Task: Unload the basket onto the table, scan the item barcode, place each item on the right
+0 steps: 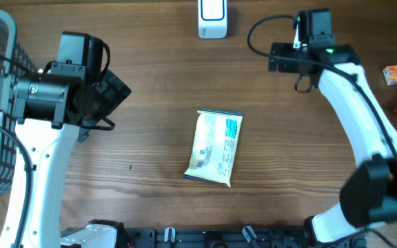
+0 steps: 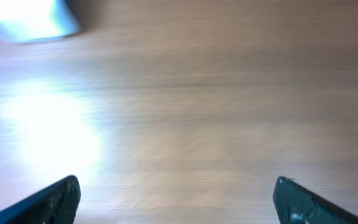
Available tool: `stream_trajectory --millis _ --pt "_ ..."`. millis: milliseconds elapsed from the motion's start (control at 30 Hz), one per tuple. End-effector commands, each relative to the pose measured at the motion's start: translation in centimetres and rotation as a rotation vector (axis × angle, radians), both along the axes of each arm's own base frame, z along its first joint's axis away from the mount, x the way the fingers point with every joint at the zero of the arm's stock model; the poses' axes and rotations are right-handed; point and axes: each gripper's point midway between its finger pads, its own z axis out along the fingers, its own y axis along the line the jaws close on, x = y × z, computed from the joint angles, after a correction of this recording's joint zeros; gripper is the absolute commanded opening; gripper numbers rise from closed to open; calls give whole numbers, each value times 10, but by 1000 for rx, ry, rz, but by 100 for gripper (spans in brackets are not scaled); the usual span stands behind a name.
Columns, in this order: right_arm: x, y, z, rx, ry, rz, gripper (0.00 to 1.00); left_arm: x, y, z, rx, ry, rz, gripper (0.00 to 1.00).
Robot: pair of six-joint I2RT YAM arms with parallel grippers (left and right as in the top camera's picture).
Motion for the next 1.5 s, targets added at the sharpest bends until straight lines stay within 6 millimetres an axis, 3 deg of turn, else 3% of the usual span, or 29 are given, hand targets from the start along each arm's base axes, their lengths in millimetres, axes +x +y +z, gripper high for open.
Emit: stream_trajectory --millis 0,133,267,333,500,567,800,900,1067,1267,1367,1400,1467 --pt "-48 61 0 331 190 146 100 1 1 1 -1 -4 3 100" --pt "-92 72 -43 346 385 156 100 1 1 1 -1 -4 3 100" --pt "-111 110 -68 579 425 217 100 1 1 1 -1 -4 3 100" --pt "-119 119 -83 632 440 192 97 1 1 1 -1 -4 3 100" --pt "-159 142 -118 629 533 199 25 1 1 1 -1 -4 3 100" --pt "-167 152 -121 620 555 196 6 1 1 1 -1 -4 3 100" --pt "-182 188 -122 585 553 251 4 1 1 1 -1 -4 3 100" --pt "-194 173 -142 466 614 77 4 1 1 1 -1 -4 3 100" --pt "-205 157 -158 411 650 -44 4 1 1 1 -1 -4 3 100" --pt "-194 152 -150 383 622 -37 4 1 1 1 -1 -4 3 100" --pt "-177 83 -137 64 564 -191 4 1 1 1 -1 -4 3 100" --pt "-173 72 -128 2 555 -177 4 1 1 1 -1 -4 3 100" --pt "-165 77 -115 11 549 -98 4 1 1 1 -1 -4 3 100"
